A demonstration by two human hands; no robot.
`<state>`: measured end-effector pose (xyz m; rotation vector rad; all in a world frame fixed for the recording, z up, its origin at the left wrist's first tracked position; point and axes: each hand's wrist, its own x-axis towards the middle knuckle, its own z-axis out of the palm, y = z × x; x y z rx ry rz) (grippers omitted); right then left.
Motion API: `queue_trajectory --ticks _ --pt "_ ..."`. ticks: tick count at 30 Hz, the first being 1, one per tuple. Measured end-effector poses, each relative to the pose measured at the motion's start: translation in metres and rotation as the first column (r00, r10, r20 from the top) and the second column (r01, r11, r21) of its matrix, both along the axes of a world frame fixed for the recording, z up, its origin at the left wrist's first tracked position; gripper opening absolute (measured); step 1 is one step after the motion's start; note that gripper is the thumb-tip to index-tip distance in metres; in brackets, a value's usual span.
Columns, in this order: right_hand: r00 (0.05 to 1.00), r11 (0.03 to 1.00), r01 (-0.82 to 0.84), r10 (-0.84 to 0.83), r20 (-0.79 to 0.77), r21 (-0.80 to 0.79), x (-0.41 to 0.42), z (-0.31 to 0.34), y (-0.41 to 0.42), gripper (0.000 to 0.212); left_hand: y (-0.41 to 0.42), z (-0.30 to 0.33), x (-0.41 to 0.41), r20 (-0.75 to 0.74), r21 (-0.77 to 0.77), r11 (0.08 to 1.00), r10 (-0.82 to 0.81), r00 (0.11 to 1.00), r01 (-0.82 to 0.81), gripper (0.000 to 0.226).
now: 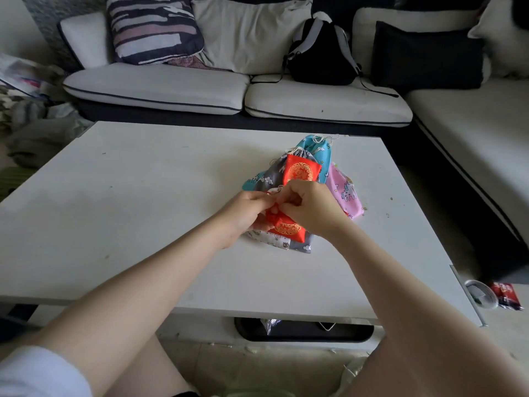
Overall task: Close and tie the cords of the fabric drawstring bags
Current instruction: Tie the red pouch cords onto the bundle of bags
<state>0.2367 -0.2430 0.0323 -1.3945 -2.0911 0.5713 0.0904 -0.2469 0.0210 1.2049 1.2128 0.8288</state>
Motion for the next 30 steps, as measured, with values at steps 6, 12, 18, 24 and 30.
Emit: queue_trajectory --ticks 6,12,18,24,30 --pt "0.995 0.996 -0.093 0.092 0.021 0.008 0.0 0.007 0.003 0.022 0.001 0.004 -0.001 -0.025 0.027 0.999 -0.018 1.0 0.019 0.026" --pt "0.999 0.988 -0.049 0.047 0.015 0.147 -0.004 0.006 0.003 0.017 -0.001 0.007 -0.003 -0.035 0.056 0.998 0.018 0.999 -0.016 0.021" --pt "0.994 0.972 -0.082 0.064 0.088 0.22 -0.004 0.004 0.002 0.021 -0.001 0.008 -0.002 -0.259 0.14 0.989 -0.003 0.966 0.041 0.016" --pt "0.934 0.938 -0.099 -0.027 0.356 0.331 -0.012 -0.005 0.001 0.017 -0.001 0.007 0.0 -0.492 0.335 0.942 0.154 0.857 0.023 0.012" --pt "0.989 0.962 0.029 -0.067 0.134 0.271 -0.019 -0.009 0.0 0.011 -0.001 0.011 0.001 -0.591 0.553 0.826 0.302 0.748 0.104 0.011"
